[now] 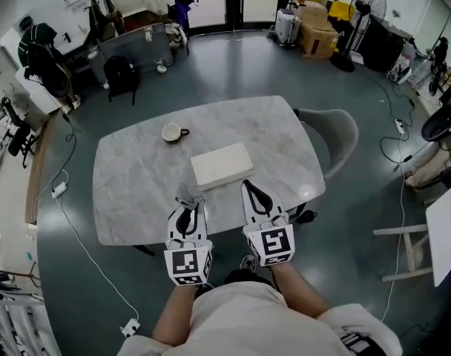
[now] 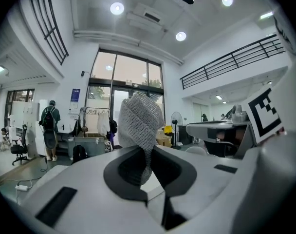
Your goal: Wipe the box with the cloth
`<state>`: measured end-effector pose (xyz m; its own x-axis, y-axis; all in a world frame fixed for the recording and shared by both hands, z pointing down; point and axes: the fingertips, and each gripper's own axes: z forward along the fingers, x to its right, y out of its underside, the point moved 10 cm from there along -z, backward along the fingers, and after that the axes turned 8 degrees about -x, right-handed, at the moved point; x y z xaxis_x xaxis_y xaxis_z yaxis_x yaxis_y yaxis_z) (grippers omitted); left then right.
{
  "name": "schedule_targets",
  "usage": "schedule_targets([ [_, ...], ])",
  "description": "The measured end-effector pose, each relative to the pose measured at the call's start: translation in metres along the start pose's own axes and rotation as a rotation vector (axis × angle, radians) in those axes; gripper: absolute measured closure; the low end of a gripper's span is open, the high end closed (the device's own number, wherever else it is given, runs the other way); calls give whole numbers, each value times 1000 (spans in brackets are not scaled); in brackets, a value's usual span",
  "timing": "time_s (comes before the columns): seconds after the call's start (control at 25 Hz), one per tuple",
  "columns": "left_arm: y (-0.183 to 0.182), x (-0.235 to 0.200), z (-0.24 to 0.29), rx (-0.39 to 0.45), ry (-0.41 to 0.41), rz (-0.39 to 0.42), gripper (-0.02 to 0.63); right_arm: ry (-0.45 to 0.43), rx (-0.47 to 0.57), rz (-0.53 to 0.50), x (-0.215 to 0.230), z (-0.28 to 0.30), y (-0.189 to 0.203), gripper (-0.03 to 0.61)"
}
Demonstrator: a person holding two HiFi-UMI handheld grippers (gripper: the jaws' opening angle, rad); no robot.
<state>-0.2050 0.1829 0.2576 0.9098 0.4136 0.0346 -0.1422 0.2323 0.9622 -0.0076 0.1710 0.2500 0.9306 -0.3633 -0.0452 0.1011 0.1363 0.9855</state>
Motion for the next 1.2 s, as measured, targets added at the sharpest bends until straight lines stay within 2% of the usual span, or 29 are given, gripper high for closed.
schedule_targets([
  [0.08,-2,-9,-12,29,3,-6,574,11,26,-15,-13,-7,-9,554],
  [0.28,-8,-22,-39,59,22,-24,574,18,58,30,-36,-26,-25,554],
  [0.44,-3,-21,-49,71,46,-45,574,42,55,-5,-48,-40,-26,554],
  [0.8,-1,-36,-71,76,55,-50,574,76,51,11,-65,-56,-27,554],
  [1.2,-6,-35,-79,101,81,5,574,63,56,21,-76,-58,-30,554],
])
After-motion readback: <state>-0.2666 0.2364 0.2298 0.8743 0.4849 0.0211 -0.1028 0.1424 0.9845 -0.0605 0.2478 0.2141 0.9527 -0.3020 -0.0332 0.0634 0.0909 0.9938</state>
